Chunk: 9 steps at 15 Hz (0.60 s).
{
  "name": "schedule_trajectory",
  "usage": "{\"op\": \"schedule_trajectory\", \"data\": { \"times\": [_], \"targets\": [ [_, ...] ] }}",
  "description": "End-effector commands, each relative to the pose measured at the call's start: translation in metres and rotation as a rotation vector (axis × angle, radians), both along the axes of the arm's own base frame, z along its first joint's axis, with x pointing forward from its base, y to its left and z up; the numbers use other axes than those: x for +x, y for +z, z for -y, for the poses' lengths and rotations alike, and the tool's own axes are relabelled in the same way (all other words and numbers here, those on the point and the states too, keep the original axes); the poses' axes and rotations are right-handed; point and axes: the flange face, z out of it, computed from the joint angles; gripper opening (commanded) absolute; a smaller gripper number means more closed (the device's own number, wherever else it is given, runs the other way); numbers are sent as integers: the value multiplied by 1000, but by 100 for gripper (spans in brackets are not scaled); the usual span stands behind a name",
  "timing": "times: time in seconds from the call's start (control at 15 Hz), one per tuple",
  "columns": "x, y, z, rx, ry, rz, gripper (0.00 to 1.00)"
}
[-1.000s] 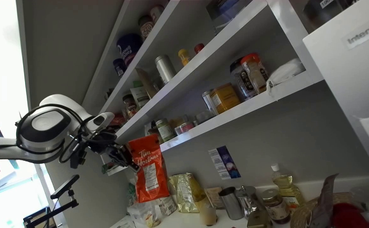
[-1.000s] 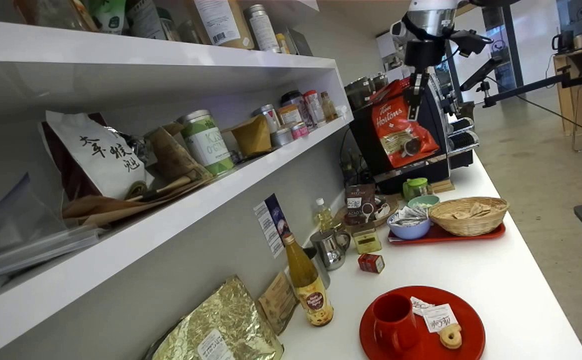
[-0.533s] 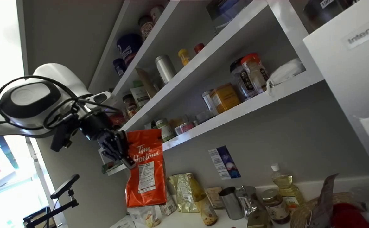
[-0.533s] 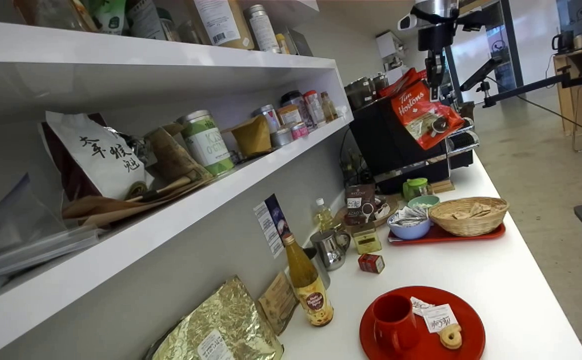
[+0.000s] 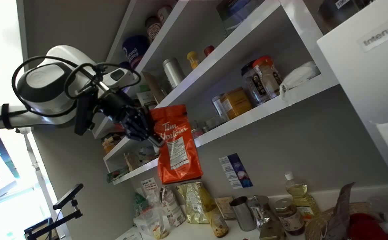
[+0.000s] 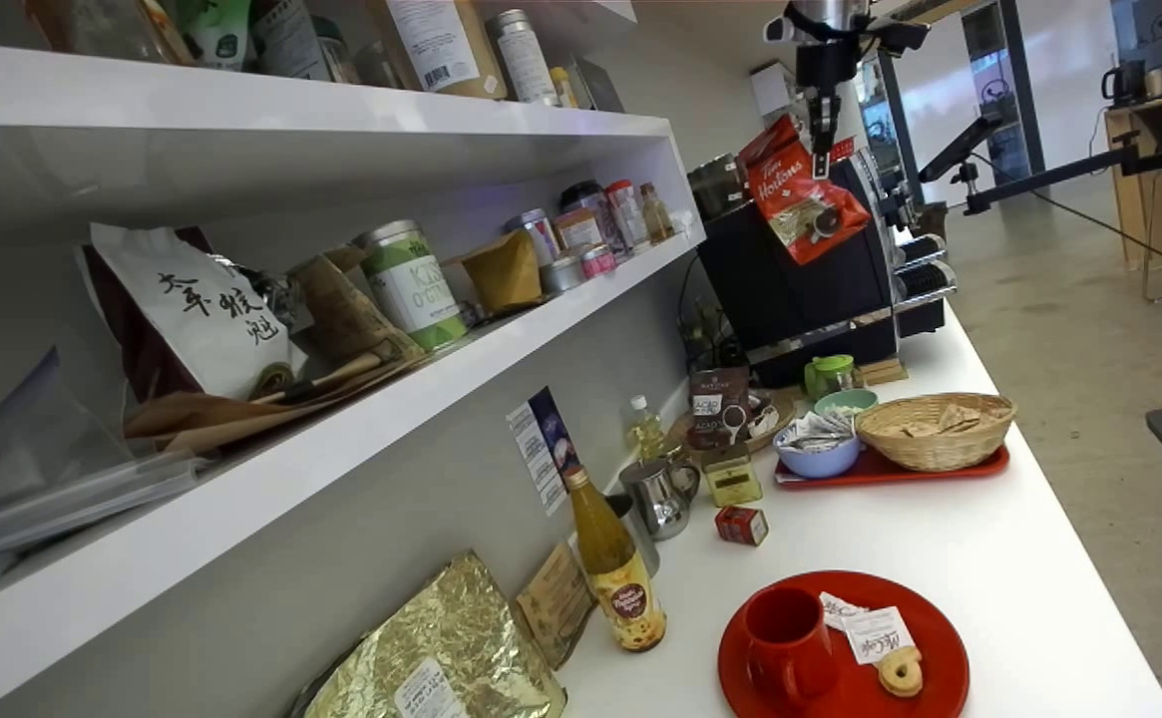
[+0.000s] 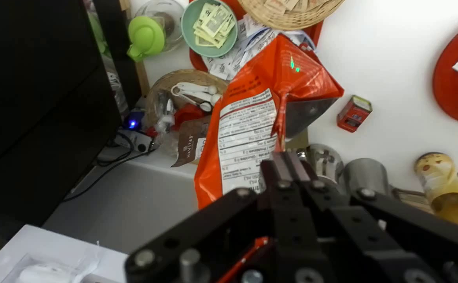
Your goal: Put the orange packet on the right side of the bottom shelf
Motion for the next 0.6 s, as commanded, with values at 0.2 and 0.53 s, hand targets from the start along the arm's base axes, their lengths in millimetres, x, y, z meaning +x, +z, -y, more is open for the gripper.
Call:
{"op": "schedule_trajectory", "data": {
  "times": [0.2,0.53],
  "targets": [
    [72,37,40,-60,-52,131,0],
    [120,51,46,-119,-68,240,0]
  ]
}}
